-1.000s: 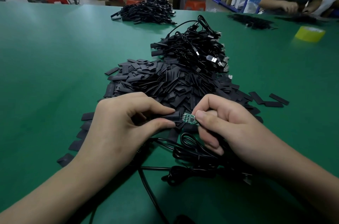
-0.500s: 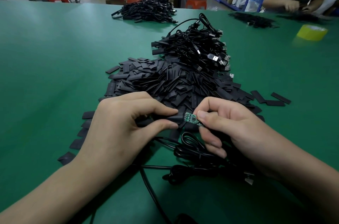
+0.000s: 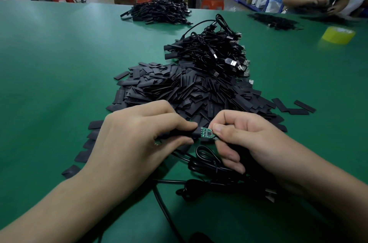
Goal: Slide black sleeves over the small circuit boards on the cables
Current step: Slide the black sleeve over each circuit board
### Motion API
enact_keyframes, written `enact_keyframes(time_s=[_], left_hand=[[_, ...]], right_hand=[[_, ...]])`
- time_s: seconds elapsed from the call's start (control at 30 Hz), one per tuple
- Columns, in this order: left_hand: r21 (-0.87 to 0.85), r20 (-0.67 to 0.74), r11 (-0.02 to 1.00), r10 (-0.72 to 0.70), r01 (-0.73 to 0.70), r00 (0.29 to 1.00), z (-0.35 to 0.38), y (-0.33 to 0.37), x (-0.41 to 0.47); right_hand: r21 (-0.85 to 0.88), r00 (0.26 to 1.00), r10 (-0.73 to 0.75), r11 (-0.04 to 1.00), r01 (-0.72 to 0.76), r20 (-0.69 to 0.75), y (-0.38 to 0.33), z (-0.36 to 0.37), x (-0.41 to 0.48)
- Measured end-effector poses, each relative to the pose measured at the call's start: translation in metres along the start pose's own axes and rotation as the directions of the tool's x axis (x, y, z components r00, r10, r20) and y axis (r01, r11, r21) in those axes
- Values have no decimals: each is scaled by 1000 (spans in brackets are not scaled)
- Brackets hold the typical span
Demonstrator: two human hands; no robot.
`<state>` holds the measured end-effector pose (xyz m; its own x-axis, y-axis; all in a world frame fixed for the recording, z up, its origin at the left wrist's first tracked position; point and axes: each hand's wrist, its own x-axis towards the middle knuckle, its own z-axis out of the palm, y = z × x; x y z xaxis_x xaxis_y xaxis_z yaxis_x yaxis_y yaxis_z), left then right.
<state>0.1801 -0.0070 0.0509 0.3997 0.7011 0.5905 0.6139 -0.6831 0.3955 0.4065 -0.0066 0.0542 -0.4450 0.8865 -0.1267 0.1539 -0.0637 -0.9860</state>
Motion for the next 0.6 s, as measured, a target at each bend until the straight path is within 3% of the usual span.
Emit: enact_keyframes(time_s=[0.27,0.4,0.5,0.6], left_hand=[[-102,11,989,-105,106,994,1,-1,1],[-90,47,994,-57,61,997,2,-2,1],[-43,80,999,30,-27,996,2,1,0],[-99,17,995,-28,29,999,3,1,1]], right_hand=[[-202,993,-112,974,102,-41,4,5,0],[-300,993,-111,950,92,-46,4,5,-1],[-297,994,-102,951,85,-43,4,7,-2],[-230,988,-135,966,116,-71,-1,7,-3]])
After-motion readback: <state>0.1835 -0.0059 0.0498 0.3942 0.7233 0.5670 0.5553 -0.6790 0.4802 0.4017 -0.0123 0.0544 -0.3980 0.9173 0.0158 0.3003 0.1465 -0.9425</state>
